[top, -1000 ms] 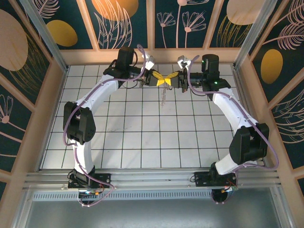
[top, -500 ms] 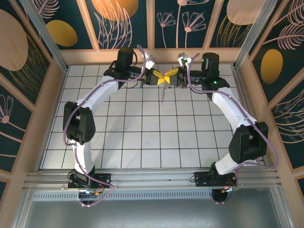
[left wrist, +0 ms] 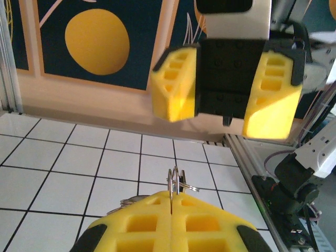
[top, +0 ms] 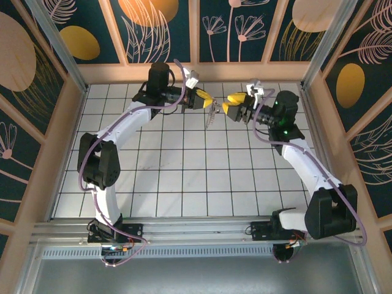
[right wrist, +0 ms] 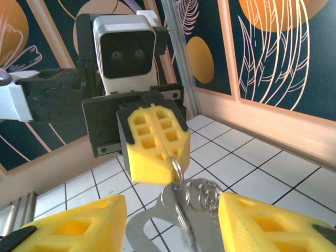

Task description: Put the keys on the keyring

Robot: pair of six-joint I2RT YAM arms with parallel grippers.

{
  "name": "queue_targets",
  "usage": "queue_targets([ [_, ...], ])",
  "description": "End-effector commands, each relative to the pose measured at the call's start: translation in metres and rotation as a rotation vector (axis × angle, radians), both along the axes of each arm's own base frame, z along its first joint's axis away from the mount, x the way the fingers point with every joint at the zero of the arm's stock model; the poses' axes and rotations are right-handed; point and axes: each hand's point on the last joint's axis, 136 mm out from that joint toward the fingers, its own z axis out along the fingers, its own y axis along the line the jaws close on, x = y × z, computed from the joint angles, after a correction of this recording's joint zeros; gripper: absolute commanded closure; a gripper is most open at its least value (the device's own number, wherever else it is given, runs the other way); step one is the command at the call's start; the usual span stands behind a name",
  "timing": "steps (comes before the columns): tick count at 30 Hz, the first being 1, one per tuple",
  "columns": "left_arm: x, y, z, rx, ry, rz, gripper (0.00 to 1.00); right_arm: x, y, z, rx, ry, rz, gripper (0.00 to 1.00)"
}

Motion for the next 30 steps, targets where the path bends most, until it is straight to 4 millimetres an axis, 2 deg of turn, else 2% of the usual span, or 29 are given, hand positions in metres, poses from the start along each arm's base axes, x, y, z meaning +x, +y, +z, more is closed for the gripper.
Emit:
queue_targets([
  [1,-0.011,0.003,0.03,-0.056,-0.07,-0.009,1.0,-0.003,-0.003,0.007,0.057,-0.039,-0.021,0.49],
  [6,-0.014,0.003,0.033,-0.066,-0.067,-0.023,1.0,-0.01,0.004,-0.004,0.051,-0.029,0.027,0.5],
  [11,-0.015,0.003,0.033,-0.066,-0.064,-0.028,1.0,-0.01,0.013,-0.005,0.046,-0.028,0.069,0.49],
  [22,-0.021,0.005,0.036,-0.069,-0.067,-0.053,1.0,0.008,0.03,-0.01,0.029,-0.017,0.103,0.52],
  [26,-0.022,0.005,0.037,-0.069,-0.069,-0.056,1.0,0.011,0.034,-0.013,0.026,-0.007,0.125,0.62],
  [30,-0.02,0.004,0.037,-0.07,-0.07,-0.052,1.0,0.008,0.036,-0.018,0.015,0.004,0.149,0.87],
])
